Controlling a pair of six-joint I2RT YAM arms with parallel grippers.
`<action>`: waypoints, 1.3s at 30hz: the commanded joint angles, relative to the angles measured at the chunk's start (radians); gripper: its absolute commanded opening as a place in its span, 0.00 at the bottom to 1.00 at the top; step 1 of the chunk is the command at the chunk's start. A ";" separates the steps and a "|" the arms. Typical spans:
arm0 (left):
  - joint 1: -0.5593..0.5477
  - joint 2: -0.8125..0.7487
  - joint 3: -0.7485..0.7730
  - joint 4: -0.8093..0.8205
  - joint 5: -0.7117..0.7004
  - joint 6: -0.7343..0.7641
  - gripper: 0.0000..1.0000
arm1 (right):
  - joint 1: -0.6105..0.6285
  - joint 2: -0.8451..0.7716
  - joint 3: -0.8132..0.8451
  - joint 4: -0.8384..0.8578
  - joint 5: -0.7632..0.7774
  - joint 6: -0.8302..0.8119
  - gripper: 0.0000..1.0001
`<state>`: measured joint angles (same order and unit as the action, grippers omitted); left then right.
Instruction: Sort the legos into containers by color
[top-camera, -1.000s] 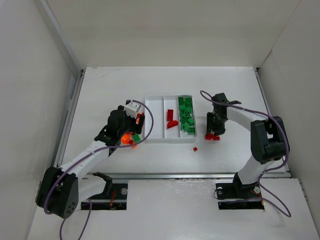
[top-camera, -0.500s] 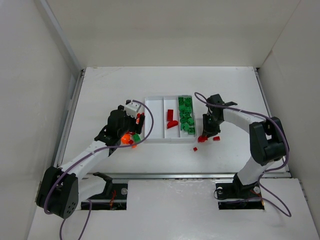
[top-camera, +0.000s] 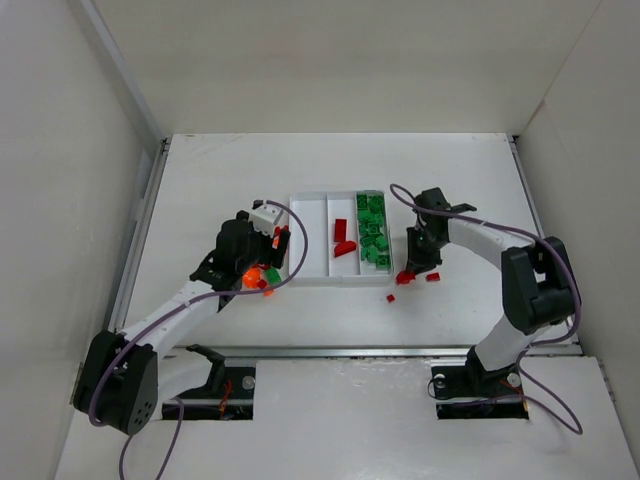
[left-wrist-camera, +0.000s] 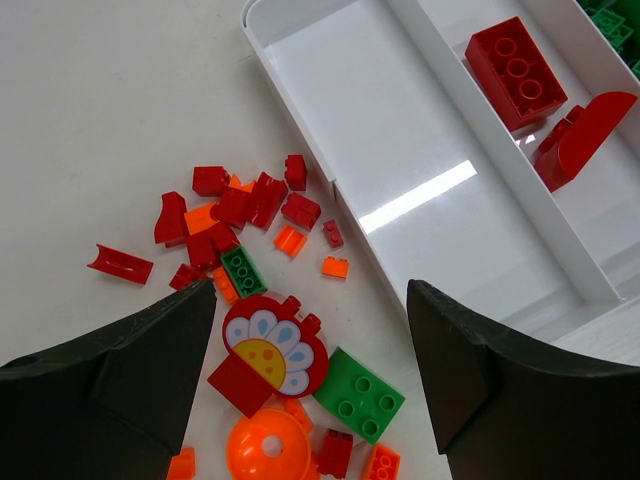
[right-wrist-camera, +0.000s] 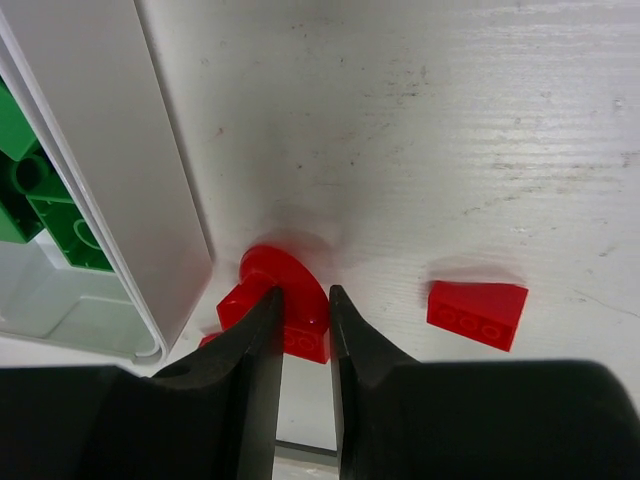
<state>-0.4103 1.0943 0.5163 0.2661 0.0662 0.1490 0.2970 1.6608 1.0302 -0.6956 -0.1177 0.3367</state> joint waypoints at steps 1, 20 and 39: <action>0.005 0.007 0.010 0.045 0.003 0.011 0.74 | 0.011 -0.059 0.017 -0.011 0.099 -0.007 0.00; 0.005 0.016 0.021 0.036 0.003 0.029 0.74 | 0.011 -0.121 0.048 -0.022 0.142 -0.007 0.00; 0.005 0.016 0.021 0.036 0.003 0.029 0.74 | 0.011 -0.137 0.039 -0.013 0.133 0.002 0.00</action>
<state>-0.4103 1.1164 0.5163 0.2672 0.0662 0.1745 0.2970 1.5574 1.0412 -0.7101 0.0013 0.3363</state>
